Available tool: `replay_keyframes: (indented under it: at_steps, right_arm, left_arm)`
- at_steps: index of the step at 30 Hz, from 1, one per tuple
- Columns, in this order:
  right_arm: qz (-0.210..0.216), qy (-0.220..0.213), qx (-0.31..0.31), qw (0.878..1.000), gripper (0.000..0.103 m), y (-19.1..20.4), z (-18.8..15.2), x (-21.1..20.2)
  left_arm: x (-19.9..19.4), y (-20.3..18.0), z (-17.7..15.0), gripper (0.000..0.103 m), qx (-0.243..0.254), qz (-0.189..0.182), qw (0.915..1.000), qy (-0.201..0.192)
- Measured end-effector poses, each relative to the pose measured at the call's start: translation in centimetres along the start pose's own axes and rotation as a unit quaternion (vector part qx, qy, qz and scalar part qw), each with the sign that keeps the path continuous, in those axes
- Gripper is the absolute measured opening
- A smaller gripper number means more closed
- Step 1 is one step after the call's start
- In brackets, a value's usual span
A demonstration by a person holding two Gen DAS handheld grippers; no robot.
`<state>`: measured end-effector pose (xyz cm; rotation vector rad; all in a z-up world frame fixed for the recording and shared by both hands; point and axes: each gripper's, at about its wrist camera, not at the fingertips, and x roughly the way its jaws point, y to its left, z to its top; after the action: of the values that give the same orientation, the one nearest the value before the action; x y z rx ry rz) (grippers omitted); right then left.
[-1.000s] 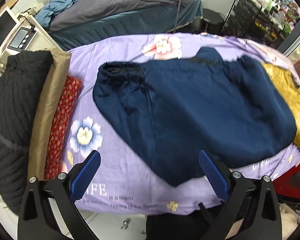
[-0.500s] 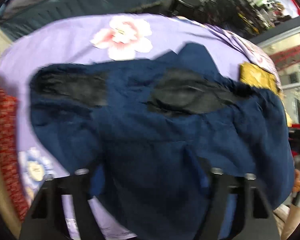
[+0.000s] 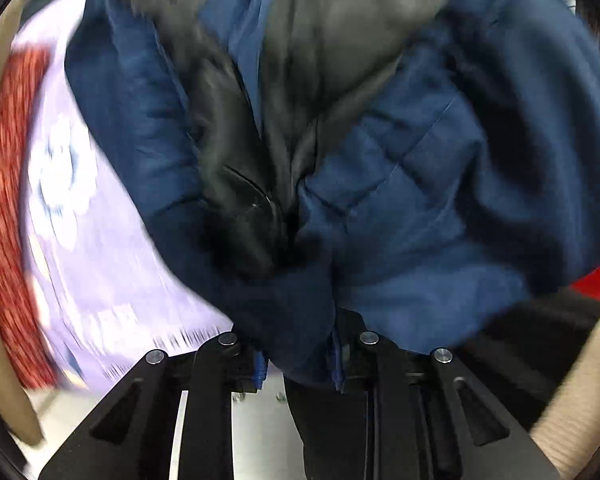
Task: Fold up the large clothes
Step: 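Grasp the navy jacket with both grippers and lift it off the bed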
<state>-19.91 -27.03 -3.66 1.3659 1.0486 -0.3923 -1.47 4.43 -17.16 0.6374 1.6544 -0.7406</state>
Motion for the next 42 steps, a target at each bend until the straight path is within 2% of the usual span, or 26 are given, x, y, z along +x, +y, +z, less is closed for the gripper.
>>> replay_keyframes:
  at_steps: [2,5,7,8,9,11,12,14,17,20,23,25,26,27,28,29,31,33,35,38,40,42]
  right_arm:
    - [0.021,0.002,-0.006,1.0,0.098,1.7,1.2,0.9]
    - [0.041,-0.014,-0.016,0.999,0.098,4.8,3.0,2.2]
    - [0.014,-0.017,-0.049,0.999,0.098,6.6,3.9,3.6]
    - [-0.012,-0.007,-0.061,0.998,0.093,7.2,4.1,4.6]
    - [-0.035,0.005,-0.066,0.997,0.064,7.4,4.1,5.3]
    - [-0.057,-0.004,-0.092,0.994,0.035,7.4,3.1,5.9]
    - [-0.057,-0.018,-0.108,0.992,0.03,7.2,2.5,5.5]
    - [-0.051,-0.042,-0.131,0.989,0.025,5.9,1.2,3.9]
    - [-0.046,-0.048,-0.113,0.991,0.022,1.6,-0.8,0.9]
    - [-0.06,-0.032,-0.078,0.995,0.022,-3.9,-3.7,-1.4]
    - [-0.074,-0.009,-0.021,0.997,0.022,-9.5,-7.4,-2.3]
    - [-0.054,0.009,0.035,0.998,0.027,-13.2,-10.0,-2.8]
    - [-0.046,0.006,0.059,0.997,0.041,-14.4,-11.0,-3.0]
    - [-0.046,0.0,0.089,0.995,0.057,-15.7,-12.1,-3.6]
    - [-0.046,-0.005,0.103,0.994,0.063,-16.2,-12.7,-4.0]
    - [-0.044,-0.016,0.121,0.992,0.067,-16.8,-13.3,-4.7]
    - [-0.04,-0.047,0.137,0.989,0.068,-17.1,-13.7,-6.3]
    - [-0.043,-0.095,0.149,0.983,0.07,-17.3,-13.8,-8.8]
    - [-0.019,-0.151,0.169,0.974,0.079,-17.4,-13.0,-11.5]
    - [0.037,-0.178,0.193,0.964,0.081,-16.5,-10.0,-12.5]
    - [0.064,-0.178,0.19,0.964,0.08,-15.3,-7.5,-11.8]
    - [0.06,-0.155,0.174,0.97,0.081,-13.4,-5.6,-9.5]
  left_arm:
    - [1.4,-0.1,-1.2,0.024,-0.016,0.0,0.9998,0.007]
    - [1.7,-0.1,-2.0,0.036,-0.042,-0.014,0.999,0.005]
    - [0.3,0.1,-2.5,0.057,-0.049,-0.01,0.9985,-0.022]
    - [-0.5,0.1,-2.7,0.064,-0.05,0.001,0.9982,-0.034]
    - [-1.6,0.5,-2.7,0.072,-0.054,0.016,0.9972,-0.05]
    - [-3.4,1.1,-2.7,0.072,-0.059,0.027,0.9955,-0.069]
    - [-4.7,1.6,-2.5,0.072,-0.063,0.038,0.9939,-0.082]
    - [-7.2,2.4,-1.6,0.072,-0.061,0.054,0.9904,-0.112]
    - [-10.6,2.9,0.9,0.073,-0.055,0.063,0.9837,-0.159]
    - [-14.7,2.5,5.6,0.082,-0.022,0.076,0.9735,-0.214]
    - [-15.5,0.5,11.1,0.087,0.023,0.095,0.9675,-0.233]
    - [-15.9,-1.6,14.8,0.094,0.064,0.104,0.9618,-0.245]
    - [-15.5,-2.0,16.6,0.094,0.077,0.104,0.9609,-0.245]
    - [-15.1,-2.9,19.0,0.094,0.09,0.105,0.9619,-0.236]
    - [-14.5,-4.0,21.0,0.094,0.104,0.103,0.9637,-0.223]
    - [-13.6,-5.4,23.4,0.094,0.124,0.1,0.9642,-0.212]
    - [-11.6,-7.0,27.2,0.094,0.14,0.107,0.9649,-0.195]
    - [-8.5,-8.1,30.4,0.094,0.148,0.111,0.9695,-0.161]
    - [-5.8,-10.5,32.9,0.094,0.157,0.103,0.9739,-0.127]
    - [-1.2,-13.2,34.5,0.092,0.16,0.179,0.9676,-0.078]
    - [1.2,-13.9,34.0,0.088,0.164,0.189,0.9669,-0.048]
    - [3.6,-14.2,33.0,0.087,0.178,0.195,0.9643,-0.019]
